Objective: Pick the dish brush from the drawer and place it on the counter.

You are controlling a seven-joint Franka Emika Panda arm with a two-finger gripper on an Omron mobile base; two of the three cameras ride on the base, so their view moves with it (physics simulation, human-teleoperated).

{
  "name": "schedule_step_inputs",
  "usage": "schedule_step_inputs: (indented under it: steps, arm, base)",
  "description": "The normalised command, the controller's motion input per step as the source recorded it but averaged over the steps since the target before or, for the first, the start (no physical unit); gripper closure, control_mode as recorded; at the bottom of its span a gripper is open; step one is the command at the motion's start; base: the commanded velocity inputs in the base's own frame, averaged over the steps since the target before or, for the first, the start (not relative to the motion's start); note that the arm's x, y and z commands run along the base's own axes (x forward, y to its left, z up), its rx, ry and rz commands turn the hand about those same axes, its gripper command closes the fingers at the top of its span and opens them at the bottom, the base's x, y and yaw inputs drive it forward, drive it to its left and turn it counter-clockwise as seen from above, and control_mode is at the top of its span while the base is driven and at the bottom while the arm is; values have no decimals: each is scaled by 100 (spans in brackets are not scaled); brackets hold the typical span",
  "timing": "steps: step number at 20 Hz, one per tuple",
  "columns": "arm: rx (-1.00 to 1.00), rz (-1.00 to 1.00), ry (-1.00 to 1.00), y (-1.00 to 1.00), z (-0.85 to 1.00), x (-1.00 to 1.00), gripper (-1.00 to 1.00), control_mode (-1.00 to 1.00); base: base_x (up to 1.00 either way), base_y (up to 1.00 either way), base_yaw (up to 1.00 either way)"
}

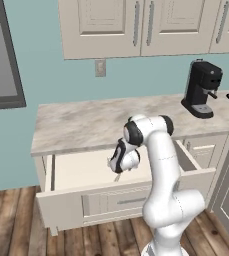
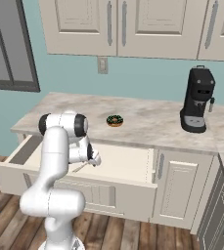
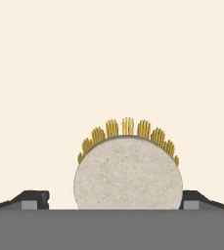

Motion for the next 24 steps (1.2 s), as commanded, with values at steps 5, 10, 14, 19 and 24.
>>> schedule_step_inputs:
  steps: [5,10,14,19,24]
  arm:
    - [-1,0,-4,4,-23,-81,100,-100]
    - [0,0,-23,0,12,-88,100,-100]
    - [1,-1,-47,3,94,-24,100,-100]
    - [12,-24,-39,23,100,1,100,-100]
    - [35,-51,-18,8,100,7,100,-100]
  base:
    - [0,0,0]
    - [0,0,0]
    - [0,0,0]
    - [0,0,0]
    - [0,0,0]
